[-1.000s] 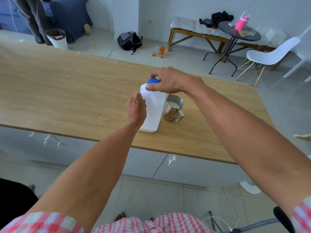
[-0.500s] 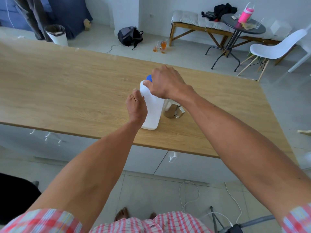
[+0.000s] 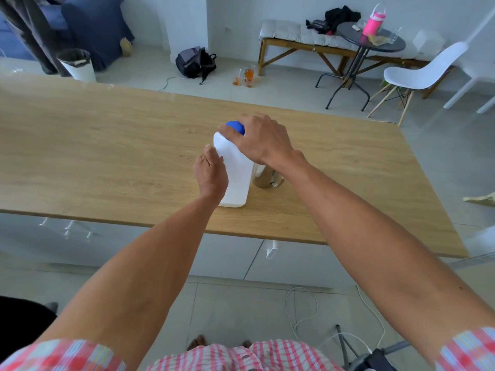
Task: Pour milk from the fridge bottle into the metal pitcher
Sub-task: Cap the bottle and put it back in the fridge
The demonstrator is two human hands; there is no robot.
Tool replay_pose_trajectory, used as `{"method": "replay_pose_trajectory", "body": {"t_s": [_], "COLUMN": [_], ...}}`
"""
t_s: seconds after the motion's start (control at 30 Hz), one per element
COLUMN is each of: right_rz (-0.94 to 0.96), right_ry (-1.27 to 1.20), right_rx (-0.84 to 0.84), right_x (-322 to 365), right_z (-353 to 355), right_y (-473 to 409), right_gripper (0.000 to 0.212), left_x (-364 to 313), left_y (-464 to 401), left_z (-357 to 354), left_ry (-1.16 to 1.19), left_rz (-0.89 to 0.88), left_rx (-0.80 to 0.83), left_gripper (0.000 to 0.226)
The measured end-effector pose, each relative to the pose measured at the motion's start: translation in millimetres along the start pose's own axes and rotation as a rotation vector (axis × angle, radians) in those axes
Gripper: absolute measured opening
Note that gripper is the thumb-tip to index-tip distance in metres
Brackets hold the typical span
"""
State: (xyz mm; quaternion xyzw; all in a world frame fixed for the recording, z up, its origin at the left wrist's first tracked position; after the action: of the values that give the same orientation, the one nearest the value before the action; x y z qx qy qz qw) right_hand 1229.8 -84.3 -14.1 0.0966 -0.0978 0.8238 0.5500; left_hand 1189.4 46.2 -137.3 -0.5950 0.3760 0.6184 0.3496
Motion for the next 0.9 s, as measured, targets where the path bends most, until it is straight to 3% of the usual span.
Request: {"method": "replay_pose_trajectory", "body": {"t_s": [0.13, 0.23, 0.4, 0.53, 0.77, 0.9], "right_rz": [-0.131, -0.333, -0.62, -0.668, -0.655, -0.648], "right_ry": [-0.442, -0.77, -1.01, -1.255, -1.434, -1.472], "right_rx": [-0.284, -0.454, -0.16, 0.042, 0.127, 0.13], "right_x": [-38, -64, -75, -68, -67, -63], "right_z": [-18, -61, -149, -188, -219, -220], "right_y": [32, 68, 88, 75, 53, 50], "right_gripper": [0.048, 0.031, 0.044, 0.04, 0.046, 0.043], "left_x": [-4, -4, -2, -4, -5, -9], "left_y": [1, 1, 0, 0, -4, -1], "left_z": [-1, -1, -2, -5, -2, 2], "left_ry": [-0.027, -0.028, -0.042, -0.029, 0.009, 0.03], "left_rz": [-0.007, 0.004, 0.04, 0.035, 0.107, 0.102], "left_rx": [0.044, 0.072, 0.112, 0.161, 0.19, 0.196], "left_gripper": [0.041, 0.046, 0.046, 0.044, 0.05, 0.044]}}
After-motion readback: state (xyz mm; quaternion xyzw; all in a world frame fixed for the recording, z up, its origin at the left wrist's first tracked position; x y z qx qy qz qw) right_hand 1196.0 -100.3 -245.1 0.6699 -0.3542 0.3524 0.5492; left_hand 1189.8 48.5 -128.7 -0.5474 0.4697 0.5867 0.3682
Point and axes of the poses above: each hand's wrist, its own y-axis away from the middle knuckle, its own z-axis out of the back of the hand, x = y × z, the point moved 9 cm from there along -y, towards the middle knuckle, and after that the axes turned 8 degrees about x, right-handed, at the moved point
